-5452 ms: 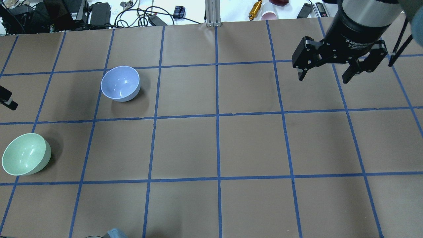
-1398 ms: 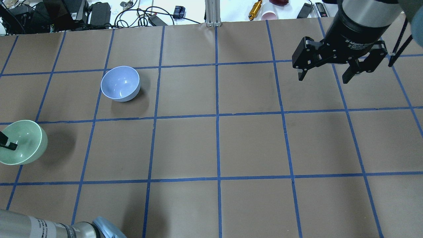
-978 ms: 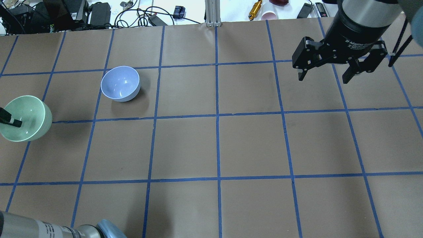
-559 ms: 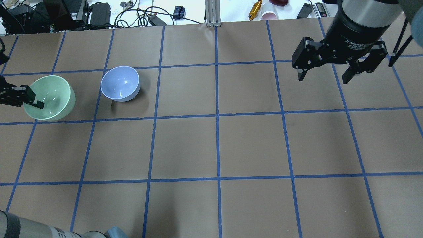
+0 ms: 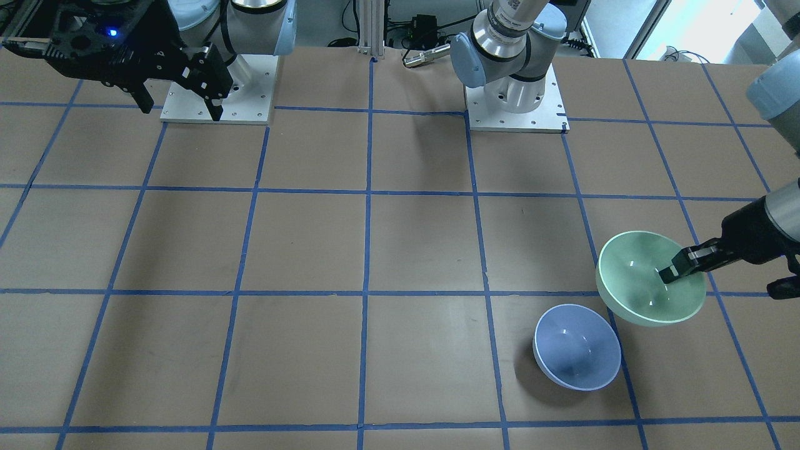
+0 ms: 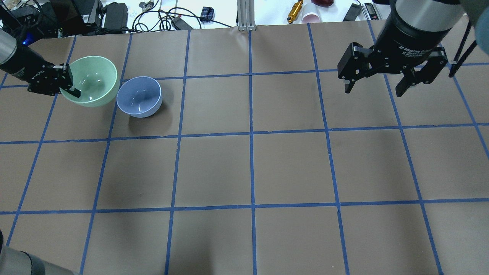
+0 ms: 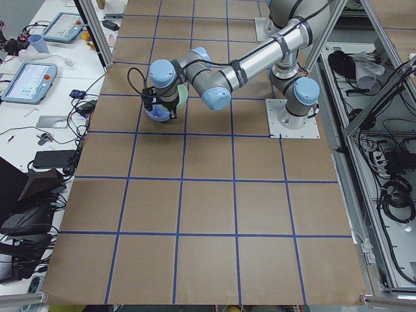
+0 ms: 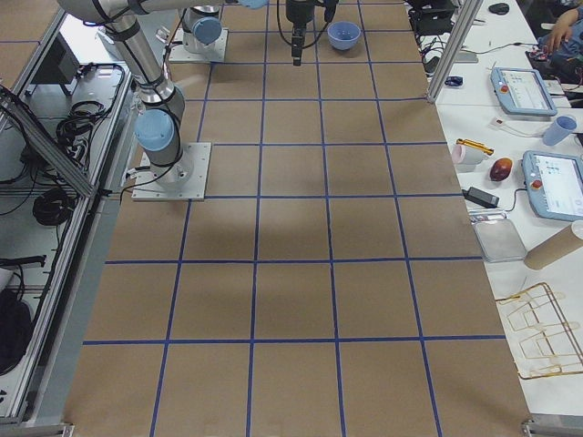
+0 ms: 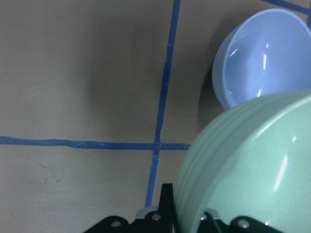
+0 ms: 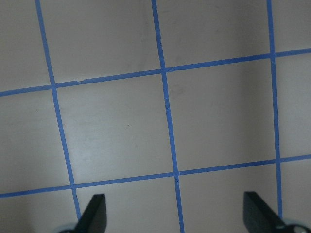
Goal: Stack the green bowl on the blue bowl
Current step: 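Lower the green bowl into the blue bowl with the left gripper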
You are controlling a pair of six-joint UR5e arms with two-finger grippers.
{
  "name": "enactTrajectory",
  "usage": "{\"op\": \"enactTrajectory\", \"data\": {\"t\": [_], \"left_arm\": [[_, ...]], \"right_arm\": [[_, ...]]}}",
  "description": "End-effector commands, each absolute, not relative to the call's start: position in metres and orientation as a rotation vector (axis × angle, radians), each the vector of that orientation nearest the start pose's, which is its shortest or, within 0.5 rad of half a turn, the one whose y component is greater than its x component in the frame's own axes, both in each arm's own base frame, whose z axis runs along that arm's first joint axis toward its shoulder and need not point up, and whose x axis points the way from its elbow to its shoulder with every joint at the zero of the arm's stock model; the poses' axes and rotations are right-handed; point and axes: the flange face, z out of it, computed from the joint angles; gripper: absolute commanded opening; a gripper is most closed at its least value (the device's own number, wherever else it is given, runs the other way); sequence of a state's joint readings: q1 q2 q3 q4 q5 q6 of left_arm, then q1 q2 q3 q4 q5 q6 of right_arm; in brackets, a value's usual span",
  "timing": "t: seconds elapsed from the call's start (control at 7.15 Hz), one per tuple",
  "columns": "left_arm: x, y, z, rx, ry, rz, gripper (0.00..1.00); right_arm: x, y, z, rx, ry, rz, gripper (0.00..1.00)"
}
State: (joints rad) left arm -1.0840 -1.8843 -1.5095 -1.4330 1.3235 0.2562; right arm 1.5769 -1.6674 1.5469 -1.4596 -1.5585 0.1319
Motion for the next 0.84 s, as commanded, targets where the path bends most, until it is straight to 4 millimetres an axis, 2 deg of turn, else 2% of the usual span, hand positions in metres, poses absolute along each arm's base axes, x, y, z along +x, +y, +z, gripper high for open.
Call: {"op": "enactTrajectory", "data": {"t": [0.0, 0.28, 0.42, 0.56, 0.7], "left_arm": [[0.116, -0.620, 0.356, -0.467, 3.370, 0.035, 0.00], [0.087, -0.637, 0.344, -0.476, 3.312, 0.005, 0.00], [0.085, -0.642, 0.336, -0.475, 3.311, 0.000, 0.00], [0.088, -0.648, 0.338, -0.466, 3.293, -0.063, 0.00], [0.089, -0.648, 0.325, -0.472, 3.291, -0.019, 0.00]], "right_arm": [[0.137, -0.448, 0.534, 0.197, 3.123, -0.013, 1.00], [0.137, -0.448, 0.534, 0.197, 3.123, -0.013, 1.00], [0.137, -0.448, 0.534, 0.197, 3.122, -0.015, 1.00], [0.137, -0.448, 0.534, 0.197, 3.122, -0.015, 1.00], [0.137, -0.448, 0.534, 0.197, 3.122, -0.015, 1.00]]}}
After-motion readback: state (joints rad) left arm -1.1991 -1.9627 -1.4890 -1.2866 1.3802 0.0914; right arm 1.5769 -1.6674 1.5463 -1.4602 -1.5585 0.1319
